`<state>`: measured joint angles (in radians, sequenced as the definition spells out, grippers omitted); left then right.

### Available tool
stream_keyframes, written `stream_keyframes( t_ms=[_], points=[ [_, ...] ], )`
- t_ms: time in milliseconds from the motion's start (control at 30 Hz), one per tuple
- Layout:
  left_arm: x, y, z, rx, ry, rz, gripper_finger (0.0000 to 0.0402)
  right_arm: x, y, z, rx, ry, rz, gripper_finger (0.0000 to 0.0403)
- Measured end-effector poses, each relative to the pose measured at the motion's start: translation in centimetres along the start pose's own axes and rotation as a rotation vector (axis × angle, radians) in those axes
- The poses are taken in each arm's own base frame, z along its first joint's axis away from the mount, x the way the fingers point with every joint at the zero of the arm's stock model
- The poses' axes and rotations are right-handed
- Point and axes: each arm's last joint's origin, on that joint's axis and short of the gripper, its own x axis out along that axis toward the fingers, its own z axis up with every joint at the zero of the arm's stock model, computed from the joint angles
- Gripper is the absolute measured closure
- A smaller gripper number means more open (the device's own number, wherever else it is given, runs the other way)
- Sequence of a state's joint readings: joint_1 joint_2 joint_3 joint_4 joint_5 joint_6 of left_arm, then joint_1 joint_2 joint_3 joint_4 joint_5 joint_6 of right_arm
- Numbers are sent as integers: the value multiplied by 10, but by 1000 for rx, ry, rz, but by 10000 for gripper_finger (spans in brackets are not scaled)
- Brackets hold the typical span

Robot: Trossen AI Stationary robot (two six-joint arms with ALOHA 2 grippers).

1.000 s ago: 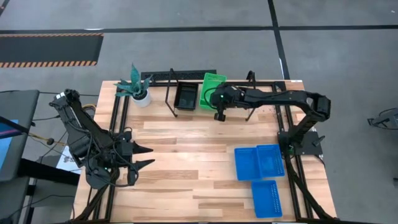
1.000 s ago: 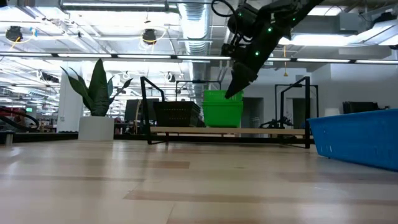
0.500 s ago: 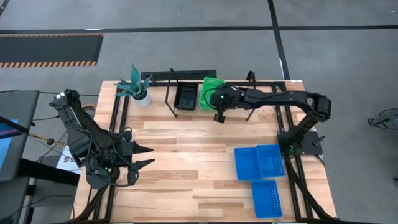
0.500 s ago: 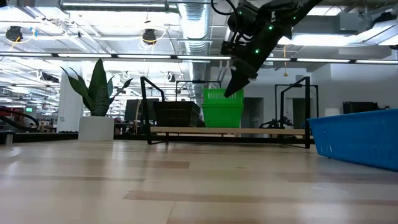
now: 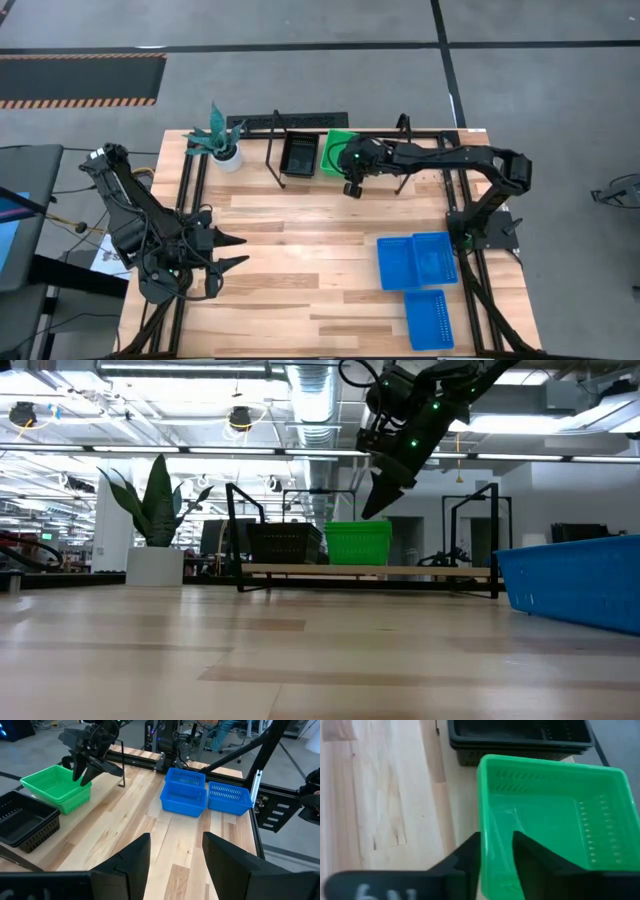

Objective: Stack baskets on shelf by color
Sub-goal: Stack the green basket on top of the other green baskets on the shelf, then put the top left blue basket on top of the other shelf

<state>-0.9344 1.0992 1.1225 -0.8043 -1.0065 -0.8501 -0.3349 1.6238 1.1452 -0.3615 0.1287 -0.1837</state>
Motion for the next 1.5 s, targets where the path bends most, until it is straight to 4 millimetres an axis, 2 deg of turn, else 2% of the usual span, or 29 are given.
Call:
stream_keyframes(
  t_ms=[67, 133, 233, 400, 500, 633, 833, 1000, 1167, 1300, 1500],
  points=[
    [0, 0, 0, 0, 0, 0, 233, -4, 1, 3, -5, 10, 6, 232],
    [0, 0, 0, 0, 0, 0, 233, -17, 2, 9, -3, 12, 13, 208],
    [0, 0, 0, 1, 1, -1, 233, -48, 7, 20, 17, 11, 36, 179],
    [0, 0, 0, -3, 3, -1, 233, -98, 34, 14, 47, 63, 112, 164],
    [0, 0, 0, 1, 3, -1, 233, -123, 61, 4, 78, 123, 175, 166],
    [0, 1, -1, 8, 5, 2, 233, -147, 108, -12, 98, 208, 236, 171],
    [0, 1, -1, 11, 6, 4, 233, -168, 186, -40, 69, 235, 207, 172],
    [0, 1, -1, 13, 6, 4, 233, -170, 236, -71, 54, 280, 128, 172],
    [0, 1, -1, 12, 5, 5, 233, -156, 271, -98, 2, 351, 65, 172],
    [0, 1, -1, 12, 5, 6, 233, -139, 290, -115, -54, 427, 29, 172],
    [0, 1, -1, -11, 14, -2, 233, -118, 302, -128, -81, 524, 1, 172]
  ],
)
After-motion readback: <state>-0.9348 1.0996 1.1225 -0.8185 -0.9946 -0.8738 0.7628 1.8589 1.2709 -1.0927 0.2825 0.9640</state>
